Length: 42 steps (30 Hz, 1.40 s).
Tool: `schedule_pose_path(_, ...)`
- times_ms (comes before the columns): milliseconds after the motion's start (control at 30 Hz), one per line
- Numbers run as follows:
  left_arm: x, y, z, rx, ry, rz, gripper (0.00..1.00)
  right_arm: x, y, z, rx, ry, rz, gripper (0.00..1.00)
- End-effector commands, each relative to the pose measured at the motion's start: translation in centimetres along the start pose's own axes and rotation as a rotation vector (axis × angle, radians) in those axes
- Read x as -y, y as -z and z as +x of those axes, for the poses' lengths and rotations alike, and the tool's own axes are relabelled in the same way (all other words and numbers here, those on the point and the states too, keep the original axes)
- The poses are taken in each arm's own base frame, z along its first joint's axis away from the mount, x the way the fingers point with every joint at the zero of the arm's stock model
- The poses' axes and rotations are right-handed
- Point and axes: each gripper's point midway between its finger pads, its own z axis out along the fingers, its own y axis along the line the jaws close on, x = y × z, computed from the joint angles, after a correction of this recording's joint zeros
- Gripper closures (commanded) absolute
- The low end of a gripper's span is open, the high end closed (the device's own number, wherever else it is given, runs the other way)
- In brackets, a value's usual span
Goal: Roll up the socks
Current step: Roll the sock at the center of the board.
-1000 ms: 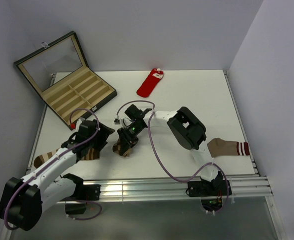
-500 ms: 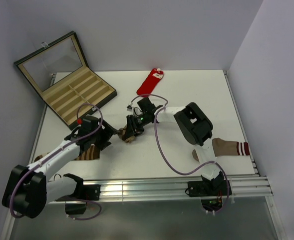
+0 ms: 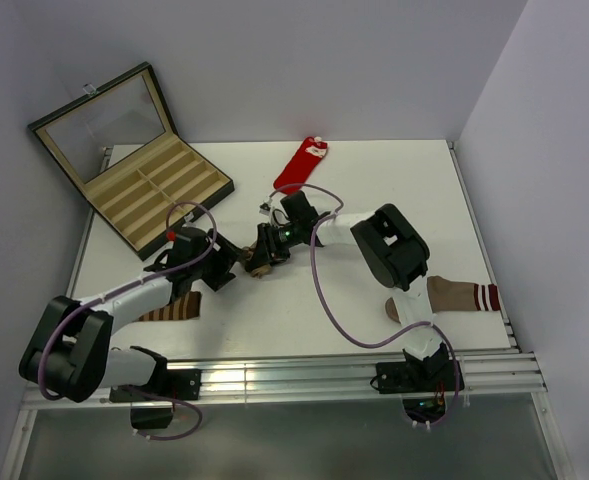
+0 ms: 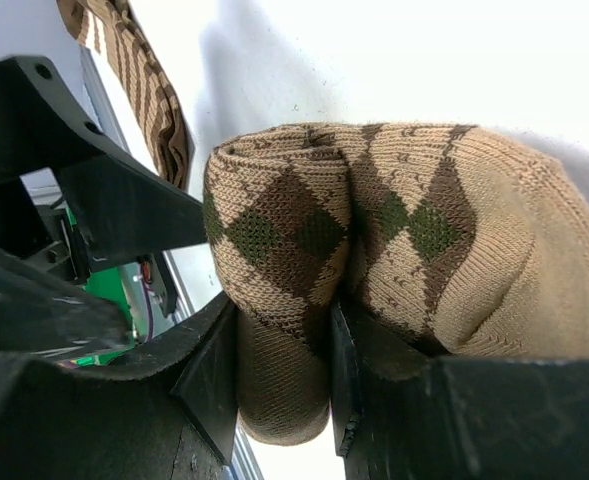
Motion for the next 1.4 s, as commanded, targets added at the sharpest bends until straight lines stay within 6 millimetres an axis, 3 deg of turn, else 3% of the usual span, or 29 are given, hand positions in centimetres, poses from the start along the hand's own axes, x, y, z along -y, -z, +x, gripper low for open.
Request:
schedule_pose_path(0,1.9,-0.7,-1.4,0.073,0.006,0.089,0.2,6.7,-0.6,1.9,0.017,-0.052,0.227,1.0)
schedule_pose_path(333,-0.5,-3.7,-1.7,0.062,-0.006,-0.016,0.25,6.4,-0.5,2.3,0.007,-0.03,0.214,1.0)
schedule_pose_path(533,-2.8,-5.0,-1.1,0.032,-0.013,-0.107,0.29,6.0,-0.6,2.3,-0.008,-0.013,0.19,0.97)
schedule_pose_path(600,-4.1,-5.4,-0.8,0.019,-0.008,-0.157,0.36,5.8,-0.5,2.1,-0.002,-0.001,0.191,0.94)
schedule_pose_path(667,-5.0,-5.5,-0.7,0.023,0.004,-0.188,0.51,5.5,-0.1,1.9,0.007,0.017,0.197,0.91)
schedule_pose_path(733,-5.9,-5.4,-0.6,0.024,0.016,-0.217,0.59,5.4,0.2,1.7,0.021,0.037,0.212,0.83)
schedule_pose_path(767,-6.1,-5.5,-0.6,0.023,0.018,-0.228,0.64,4.8,0.6,1.2,0.036,0.055,0.214,0.8)
schedule_pose_path(933,-7.1,-5.1,-0.6,0.017,0.007,-0.31,0.71,3.4,2.3,-0.5,0.117,0.185,0.315,0.61)
schedule_pose_path(1000,-6.9,-4.9,-0.6,0.014,-0.002,-0.32,0.73,2.1,3.5,-1.0,0.155,0.263,0.353,0.57)
schedule_pose_path(1033,-6.9,-4.8,-0.4,0.008,-0.005,-0.331,0.73,0.9,4.5,-2.0,0.21,0.312,0.396,0.51)
schedule_pose_path(1133,-6.8,-4.6,-0.3,0.001,-0.008,-0.342,0.73,0.6,6.2,-2.9,0.298,0.406,0.519,0.47)
schedule_pose_path(1167,-6.6,-4.5,-0.4,-0.001,-0.01,-0.343,0.73,-1.1,6.7,-3.5,0.353,0.458,0.528,0.47)
schedule_pose_path(1200,-6.5,-4.5,-0.4,-0.003,-0.015,-0.344,0.73,-0.8,6.9,-2.7,0.349,0.481,0.561,0.46)
schedule_pose_path(1267,-6.3,-4.5,-0.8,0.02,-0.024,-0.36,0.72,-2.9,7.4,-3.8,0.446,0.557,0.575,0.46)
schedule_pose_path(1333,-6.2,-4.5,-0.8,0.018,-0.033,-0.363,0.72,-3.4,7.5,-3.4,0.467,0.626,0.599,0.44)
schedule_pose_path(1367,-6.0,-4.5,-0.8,0.018,-0.036,-0.359,0.72,-4.7,7.2,-3.3,0.493,0.67,0.591,0.44)
